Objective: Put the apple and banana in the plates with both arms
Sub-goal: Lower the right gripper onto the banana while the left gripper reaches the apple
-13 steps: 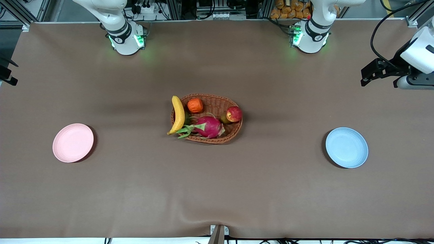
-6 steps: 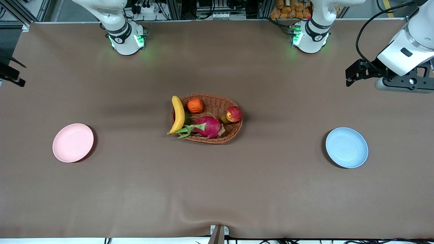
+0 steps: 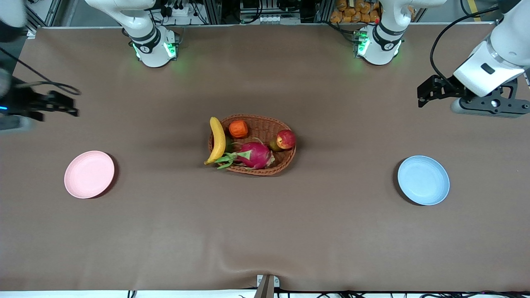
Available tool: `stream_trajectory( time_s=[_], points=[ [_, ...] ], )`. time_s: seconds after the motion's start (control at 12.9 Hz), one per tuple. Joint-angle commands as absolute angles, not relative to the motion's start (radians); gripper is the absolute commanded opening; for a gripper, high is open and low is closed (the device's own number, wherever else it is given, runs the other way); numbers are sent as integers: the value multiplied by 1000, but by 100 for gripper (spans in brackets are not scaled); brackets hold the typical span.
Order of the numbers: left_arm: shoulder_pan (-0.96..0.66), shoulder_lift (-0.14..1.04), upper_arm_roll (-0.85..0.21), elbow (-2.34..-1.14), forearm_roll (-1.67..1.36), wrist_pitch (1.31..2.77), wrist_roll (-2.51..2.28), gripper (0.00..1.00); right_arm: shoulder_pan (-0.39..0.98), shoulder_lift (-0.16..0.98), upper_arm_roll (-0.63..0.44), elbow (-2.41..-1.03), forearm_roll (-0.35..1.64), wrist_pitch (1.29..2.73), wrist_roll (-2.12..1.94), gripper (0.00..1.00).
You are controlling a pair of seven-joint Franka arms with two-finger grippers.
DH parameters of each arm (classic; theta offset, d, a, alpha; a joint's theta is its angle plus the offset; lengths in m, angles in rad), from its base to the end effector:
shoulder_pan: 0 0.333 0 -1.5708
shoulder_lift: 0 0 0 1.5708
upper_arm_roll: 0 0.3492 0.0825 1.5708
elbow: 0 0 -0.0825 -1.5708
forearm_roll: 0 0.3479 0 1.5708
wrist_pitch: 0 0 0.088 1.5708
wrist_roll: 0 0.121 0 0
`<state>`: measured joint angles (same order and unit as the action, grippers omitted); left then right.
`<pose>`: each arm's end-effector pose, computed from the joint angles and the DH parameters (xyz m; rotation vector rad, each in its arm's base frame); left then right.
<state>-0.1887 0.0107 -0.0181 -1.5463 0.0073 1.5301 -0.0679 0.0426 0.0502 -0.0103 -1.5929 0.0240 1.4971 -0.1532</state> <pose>0.5068 -0.1053 0.6453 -3.1231 0.2169 0.0402 0.5220 0.0201 0.6023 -3.0879 -0.2872 0.2242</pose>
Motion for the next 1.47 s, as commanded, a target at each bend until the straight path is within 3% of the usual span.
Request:
stream_trajectory(
  time_s=[0.0,0.62,1.01,1.16,1.39],
  points=[
    [-192,32,-34,-1531,-2,1523,-72,100,90,75,-18,-1583,25,1465,-166,100],
    [-192,158,-152,-1540,-3,1569,-150,100,137,210,-18,-1574,231,1479,-181,100],
    [-219,322,-291,-1585,-32,1799,-343,100,264,291,-20,-1577,313,1593,-172,100],
    [-274,377,-295,-1606,-70,1897,-457,100,305,340,-20,-1577,314,1704,-169,100],
    [-328,432,-295,-1653,-72,2043,-589,100,369,371,-20,-1575,318,1759,-166,100]
  ],
)
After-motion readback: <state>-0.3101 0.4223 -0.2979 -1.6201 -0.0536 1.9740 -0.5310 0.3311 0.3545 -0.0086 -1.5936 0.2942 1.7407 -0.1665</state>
